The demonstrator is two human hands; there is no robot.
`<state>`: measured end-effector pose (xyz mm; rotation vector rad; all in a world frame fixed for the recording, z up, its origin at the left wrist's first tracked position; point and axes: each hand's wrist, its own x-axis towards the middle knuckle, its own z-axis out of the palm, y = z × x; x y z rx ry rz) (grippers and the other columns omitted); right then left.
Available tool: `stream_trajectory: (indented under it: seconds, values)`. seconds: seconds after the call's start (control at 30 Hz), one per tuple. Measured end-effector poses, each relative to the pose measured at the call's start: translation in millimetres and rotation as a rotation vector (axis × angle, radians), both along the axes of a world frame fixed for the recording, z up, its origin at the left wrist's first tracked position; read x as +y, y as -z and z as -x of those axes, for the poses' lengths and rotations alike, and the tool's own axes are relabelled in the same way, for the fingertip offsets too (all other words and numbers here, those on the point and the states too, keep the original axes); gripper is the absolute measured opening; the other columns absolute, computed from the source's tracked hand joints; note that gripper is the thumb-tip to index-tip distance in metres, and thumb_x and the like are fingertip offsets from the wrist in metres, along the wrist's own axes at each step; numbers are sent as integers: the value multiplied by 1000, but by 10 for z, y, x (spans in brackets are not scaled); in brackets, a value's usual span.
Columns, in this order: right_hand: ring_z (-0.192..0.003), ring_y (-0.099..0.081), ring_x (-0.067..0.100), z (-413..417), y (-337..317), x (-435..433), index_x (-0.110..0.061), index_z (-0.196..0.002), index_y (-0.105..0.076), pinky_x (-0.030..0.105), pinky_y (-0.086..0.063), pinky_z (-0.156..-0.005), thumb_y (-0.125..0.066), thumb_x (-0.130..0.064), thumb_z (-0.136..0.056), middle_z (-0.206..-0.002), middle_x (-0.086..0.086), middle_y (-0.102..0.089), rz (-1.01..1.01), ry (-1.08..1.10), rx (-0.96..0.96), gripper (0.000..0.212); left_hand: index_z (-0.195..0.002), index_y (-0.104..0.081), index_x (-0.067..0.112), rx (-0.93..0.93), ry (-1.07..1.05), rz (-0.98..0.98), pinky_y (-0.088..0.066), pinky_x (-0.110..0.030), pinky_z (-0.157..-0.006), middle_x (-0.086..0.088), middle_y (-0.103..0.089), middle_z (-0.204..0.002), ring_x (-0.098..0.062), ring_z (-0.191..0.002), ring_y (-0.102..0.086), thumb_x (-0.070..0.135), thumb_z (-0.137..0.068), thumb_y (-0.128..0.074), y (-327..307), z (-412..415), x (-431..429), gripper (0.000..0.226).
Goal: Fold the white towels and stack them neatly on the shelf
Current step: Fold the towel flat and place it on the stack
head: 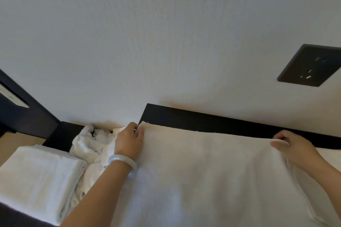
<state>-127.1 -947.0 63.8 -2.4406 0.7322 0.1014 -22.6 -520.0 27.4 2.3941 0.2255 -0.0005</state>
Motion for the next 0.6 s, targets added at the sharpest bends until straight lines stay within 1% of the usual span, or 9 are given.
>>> stream_trajectory:
  seconds: [0.03, 0.1, 0.17, 0.23, 0.27, 0.37, 0.5, 0.53, 0.6]
  values:
    - [-87, -58, 28, 0, -14, 57, -20, -82, -60, 35, -41, -71, -63, -14, -93, -91, 9, -66, 23, 30, 27, 12, -87, -54, 12, 2, -3, -8, -33, -32, -62, 0, -57, -71, -26, -72, -52, 29, -98, -50, 4, -7, -6, 20]
    - [-95, -56, 32, 8, -51, 250, -16, -95, -59, 38, -39, -80, -58, -14, -93, -102, 12, -64, 320, -27, 107, 3, -89, -53, 12, 2, -6, -33, -33, -32, -63, -4, -59, -74, -29, -73, -52, 30, -98, -49, 13, -16, -16, 20]
    - [-103, -55, 36, -25, -32, 564, -11, -109, -62, 44, -39, -87, -59, -11, -85, -111, 16, -61, 662, -123, 21, 24, -89, -51, 13, 3, -6, -54, -34, -33, -63, -6, -59, -74, -30, -73, -52, 30, -99, -48, 25, -13, -28, 20]
    - [-110, -58, 39, -44, 42, 1077, -5, -113, -67, 52, -40, -96, -55, -18, -81, -118, 20, -63, 639, -285, -218, 36, -88, -49, 14, -1, -6, -70, -33, -33, -63, -3, -56, -71, -29, -72, -51, 30, -100, -46, 22, 0, -38, 20]
    - [-118, -57, 38, -45, 100, 1360, -6, -119, -66, 54, -34, -101, -47, -26, -85, -126, 19, -61, 593, -393, -260, 44, -88, -48, 14, -9, 0, -80, -33, -33, -63, -2, -55, -70, -29, -71, -50, 31, -100, -45, 20, 9, -39, 21]
    - [-140, -38, 27, 3, 340, 1843, -21, -140, -52, 55, -18, -111, -26, -47, -98, -150, 6, -45, 532, -576, -77, 56, -89, -47, 15, -4, 14, -91, -34, -33, -64, 0, -54, -69, -27, -70, -49, 34, -103, -39, 0, 30, -46, 25]
    - [-146, -26, 22, 240, 515, 1628, -25, -151, -38, 53, -10, -116, -7, -57, -100, -159, -1, -30, 511, -473, 107, 67, -90, -48, 17, 20, 0, -96, -36, -32, -65, 1, -54, -71, -25, -72, -50, 40, -103, -35, -33, 39, -73, 29]
    - [-149, -20, 21, 288, 477, 1579, -27, -154, -30, 51, -5, -118, 1, -60, -98, -161, -2, -21, 526, -439, 129, 72, -91, -48, 17, 25, -5, -105, -36, -32, -65, 1, -54, -72, -24, -71, -49, 40, -103, -35, -44, 45, -85, 29]
    - [-151, 6, 14, 336, 419, 1549, -33, -156, 0, 50, 10, -118, 23, -64, -86, -161, -8, 12, 508, -396, 178, 80, -92, -47, 17, 32, -8, -120, -36, -32, -65, 1, -54, -72, -23, -70, -48, 41, -103, -34, -54, 55, -103, 29]
